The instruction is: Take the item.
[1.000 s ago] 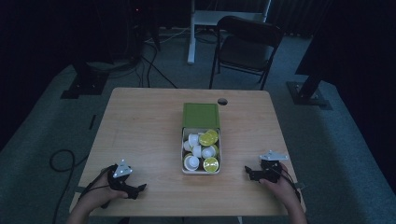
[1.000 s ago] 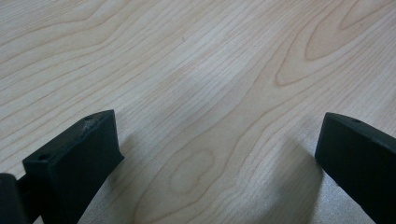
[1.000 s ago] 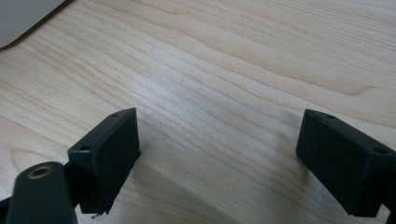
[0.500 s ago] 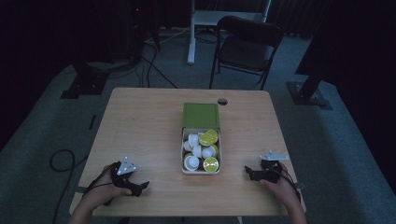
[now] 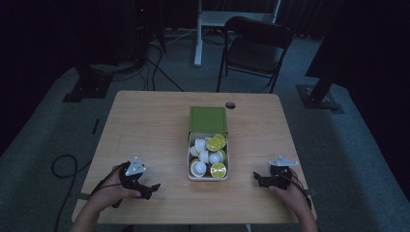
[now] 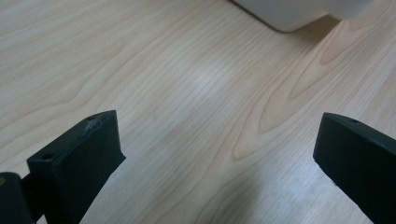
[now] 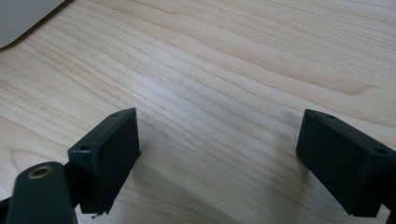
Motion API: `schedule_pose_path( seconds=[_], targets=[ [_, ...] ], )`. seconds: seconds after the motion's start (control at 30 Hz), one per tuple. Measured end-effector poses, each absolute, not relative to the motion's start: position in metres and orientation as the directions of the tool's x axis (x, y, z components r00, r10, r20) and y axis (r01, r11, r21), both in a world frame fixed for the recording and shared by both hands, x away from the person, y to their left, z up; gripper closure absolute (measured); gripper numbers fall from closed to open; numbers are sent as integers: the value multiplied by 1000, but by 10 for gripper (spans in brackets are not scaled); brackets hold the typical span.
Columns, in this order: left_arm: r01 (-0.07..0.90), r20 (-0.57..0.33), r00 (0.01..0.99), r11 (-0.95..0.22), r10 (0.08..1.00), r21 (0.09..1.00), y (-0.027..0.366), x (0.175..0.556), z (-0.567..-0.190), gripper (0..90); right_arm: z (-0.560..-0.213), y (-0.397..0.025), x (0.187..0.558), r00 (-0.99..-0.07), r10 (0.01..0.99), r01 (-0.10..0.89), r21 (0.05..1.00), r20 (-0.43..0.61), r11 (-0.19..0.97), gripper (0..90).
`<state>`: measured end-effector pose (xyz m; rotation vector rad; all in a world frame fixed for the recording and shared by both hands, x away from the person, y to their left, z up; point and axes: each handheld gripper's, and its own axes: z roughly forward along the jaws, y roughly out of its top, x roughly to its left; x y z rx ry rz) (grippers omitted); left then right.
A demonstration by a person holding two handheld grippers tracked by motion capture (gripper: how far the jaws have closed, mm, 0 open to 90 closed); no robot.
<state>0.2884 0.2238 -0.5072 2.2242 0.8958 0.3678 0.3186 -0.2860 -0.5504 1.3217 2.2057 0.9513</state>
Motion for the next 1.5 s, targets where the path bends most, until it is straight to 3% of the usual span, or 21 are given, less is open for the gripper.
schedule_pose_path(
  seconds=[1.5],
  targets=[
    [286, 13, 843, -470, 537, 835, 121, 301, -435, 11, -550, -286, 319, -475, 880, 610, 724, 8, 322, 127]
  ],
)
